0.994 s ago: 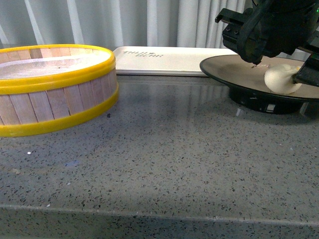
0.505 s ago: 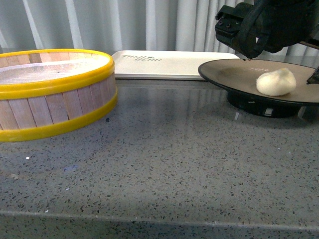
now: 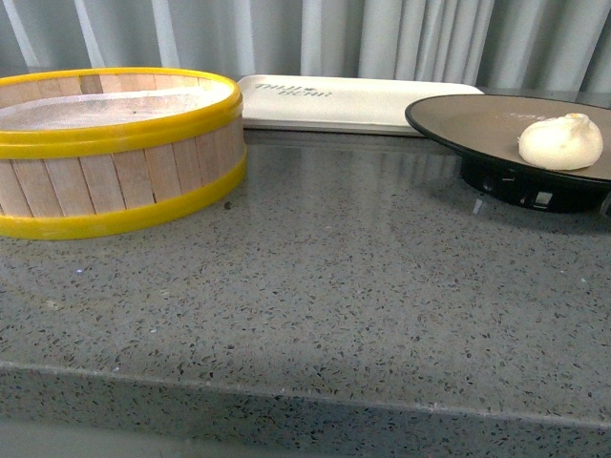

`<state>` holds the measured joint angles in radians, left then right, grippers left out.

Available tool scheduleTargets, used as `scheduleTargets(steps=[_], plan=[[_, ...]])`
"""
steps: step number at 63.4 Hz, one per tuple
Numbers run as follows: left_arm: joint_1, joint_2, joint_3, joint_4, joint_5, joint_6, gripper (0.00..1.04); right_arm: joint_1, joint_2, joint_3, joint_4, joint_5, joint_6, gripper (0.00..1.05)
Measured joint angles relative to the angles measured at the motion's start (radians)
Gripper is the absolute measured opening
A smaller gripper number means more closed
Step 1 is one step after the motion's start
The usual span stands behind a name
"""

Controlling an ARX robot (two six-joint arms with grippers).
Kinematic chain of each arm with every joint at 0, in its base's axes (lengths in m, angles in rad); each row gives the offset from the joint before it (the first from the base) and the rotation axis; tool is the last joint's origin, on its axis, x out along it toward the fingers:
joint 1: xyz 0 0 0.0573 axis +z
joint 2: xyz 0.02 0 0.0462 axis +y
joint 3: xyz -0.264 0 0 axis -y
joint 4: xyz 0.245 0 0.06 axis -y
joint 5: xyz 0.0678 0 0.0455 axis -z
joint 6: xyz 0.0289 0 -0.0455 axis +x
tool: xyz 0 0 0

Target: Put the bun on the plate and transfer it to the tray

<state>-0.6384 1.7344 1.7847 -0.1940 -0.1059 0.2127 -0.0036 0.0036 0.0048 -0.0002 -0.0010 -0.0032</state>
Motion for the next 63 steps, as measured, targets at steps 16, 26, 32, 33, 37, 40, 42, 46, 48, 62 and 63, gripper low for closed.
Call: scheduleTargets(steps=[16,26,32,33,37,40,42,46,48,62,63], plan=[[0.241,-0.328,-0.353,0.076,0.114,-0.014,0.98,0.0,0.0,0.0,0.0,0.0,0.0,0.96],[0.468,-0.602,-0.745,0.344,-0.025,-0.159,0.71,0.0,0.0,0.0,0.0,0.0,0.0,0.96],[0.605,-0.761,-0.999,0.431,0.076,-0.193,0.51,0.0,0.0,0.0,0.0,0.0,0.0,0.96],[0.618,-0.784,-1.04,0.441,0.083,-0.196,0.48,0.0,0.0,0.0,0.0,0.0,0.0,0.96],[0.635,-0.855,-1.165,0.468,0.092,-0.201,0.35,0.0,0.0,0.0,0.0,0.0,0.0,0.96],[0.636,-0.904,-1.26,0.499,0.102,-0.204,0.23,0.0,0.0,0.0,0.0,0.0,0.0,0.96],[0.636,-0.927,-1.302,0.515,0.104,-0.206,0.16,0.0,0.0,0.0,0.0,0.0,0.0,0.96],[0.636,-0.967,-1.371,0.545,0.106,-0.214,0.04,0.0,0.0,0.0,0.0,0.0,0.0,0.96],[0.636,-0.977,-1.387,0.551,0.106,-0.211,0.04,0.0,0.0,0.0,0.0,0.0,0.0,0.96],[0.636,-1.075,-1.528,0.588,0.106,-0.214,0.04,0.0,0.0,0.0,0.0,0.0,0.0,0.96],[0.636,-1.08,-1.534,0.588,0.106,-0.214,0.04,0.0,0.0,0.0,0.0,0.0,0.0,0.96]])
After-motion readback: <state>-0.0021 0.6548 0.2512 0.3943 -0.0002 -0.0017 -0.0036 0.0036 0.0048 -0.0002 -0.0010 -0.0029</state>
